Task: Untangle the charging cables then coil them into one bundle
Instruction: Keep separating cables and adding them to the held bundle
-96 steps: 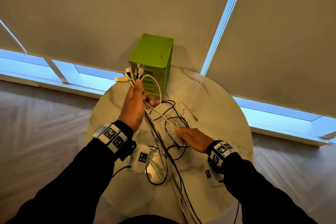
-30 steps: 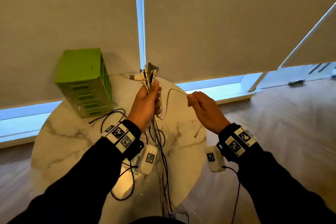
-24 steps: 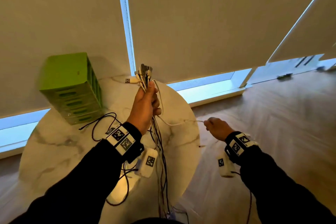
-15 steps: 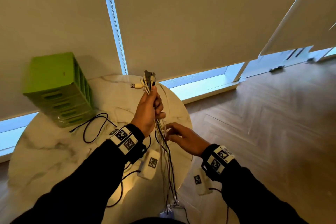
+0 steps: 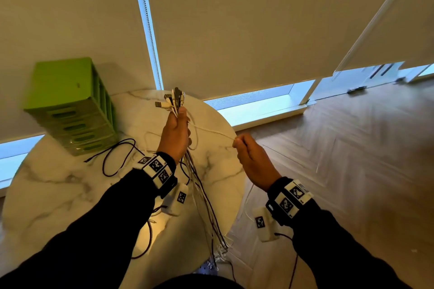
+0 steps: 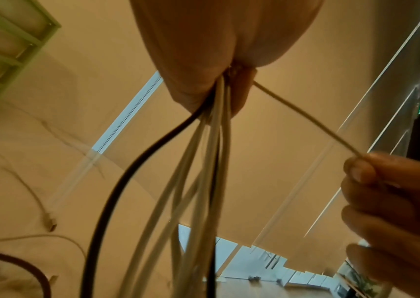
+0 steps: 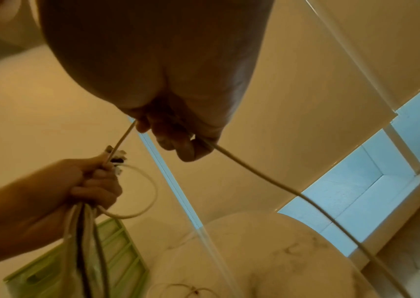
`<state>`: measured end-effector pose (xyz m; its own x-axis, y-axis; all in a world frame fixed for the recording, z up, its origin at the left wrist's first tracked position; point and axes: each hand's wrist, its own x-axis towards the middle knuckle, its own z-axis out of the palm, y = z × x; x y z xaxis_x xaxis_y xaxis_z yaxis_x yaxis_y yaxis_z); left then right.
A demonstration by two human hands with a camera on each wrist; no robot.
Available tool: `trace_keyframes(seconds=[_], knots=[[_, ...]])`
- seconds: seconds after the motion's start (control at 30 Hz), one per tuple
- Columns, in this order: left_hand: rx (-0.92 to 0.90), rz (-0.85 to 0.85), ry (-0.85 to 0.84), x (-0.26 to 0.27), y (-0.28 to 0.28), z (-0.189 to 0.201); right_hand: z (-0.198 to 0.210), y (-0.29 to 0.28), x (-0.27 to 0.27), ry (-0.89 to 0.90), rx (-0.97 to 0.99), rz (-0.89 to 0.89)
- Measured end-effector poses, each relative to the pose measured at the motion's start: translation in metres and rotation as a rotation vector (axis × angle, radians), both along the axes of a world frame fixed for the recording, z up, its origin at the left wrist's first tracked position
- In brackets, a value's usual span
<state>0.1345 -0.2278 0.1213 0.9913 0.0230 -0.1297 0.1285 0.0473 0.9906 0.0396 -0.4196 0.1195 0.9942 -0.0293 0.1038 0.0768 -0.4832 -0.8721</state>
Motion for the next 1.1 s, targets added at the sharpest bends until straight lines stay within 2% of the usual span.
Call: trace_keyframes(seconds=[0.07, 0.13, 0.23, 0.27, 0.3, 0.37, 0.47, 0.57, 0.63, 0.67, 0.73, 0.8, 0.87, 0.97, 1.03, 1.1], knots=[[-0.079, 0.034, 0.030, 0.002, 0.001, 0.002, -0.011, -0.015, 0.002, 0.052, -0.011, -0.150], [-0.216, 0.020, 0.059, 0.001, 0.003, 0.007, -0.033, -0.043, 0.000, 0.241, -0.134, -0.243], [-0.326, -0.089, 0.081, -0.002, 0.005, 0.014, -0.063, -0.079, -0.014, 0.850, -0.549, -0.079], [-0.344, -0.123, 0.076, -0.002, 0.005, 0.014, -0.067, -0.080, -0.017, 0.988, -0.630, -0.017], [-0.348, -0.162, 0.060, -0.003, 0.003, 0.015, -0.066, -0.076, -0.018, 1.026, -0.630, 0.030], [-0.245, -0.257, -0.023, -0.006, -0.003, 0.015, -0.049, -0.055, -0.012, 0.840, -0.542, 0.114], [0.096, -0.406, -0.179, -0.011, -0.014, 0.019, -0.009, -0.010, 0.002, 0.512, -0.297, 0.238], [0.407, -0.456, -0.365, -0.008, -0.025, 0.024, 0.016, 0.027, 0.015, 0.305, 0.056, 0.295], [0.517, -0.481, -0.438, -0.003, -0.029, 0.025, 0.025, 0.038, 0.017, 0.231, 0.262, 0.235], [0.494, -0.522, -0.391, 0.000, -0.030, 0.025, 0.028, 0.040, 0.015, 0.252, 0.383, 0.187], [0.285, -0.649, -0.158, 0.003, -0.030, 0.031, 0.030, 0.041, 0.007, 0.341, 0.696, 0.130], [0.095, -0.752, 0.041, 0.001, -0.035, 0.035, 0.027, 0.037, -0.006, 0.412, 0.840, 0.149], [-0.005, -0.782, 0.154, -0.003, -0.045, 0.034, 0.023, 0.030, -0.015, 0.461, 0.787, 0.190], [-0.047, -0.782, 0.277, -0.008, -0.062, 0.028, 0.019, 0.016, -0.020, 0.516, 0.569, 0.243], [0.072, -0.764, 0.300, -0.013, -0.076, 0.026, 0.017, 0.005, -0.019, 0.544, 0.369, 0.271], [0.301, -0.749, 0.184, -0.018, -0.093, 0.023, 0.014, -0.005, -0.015, 0.547, 0.153, 0.252]])
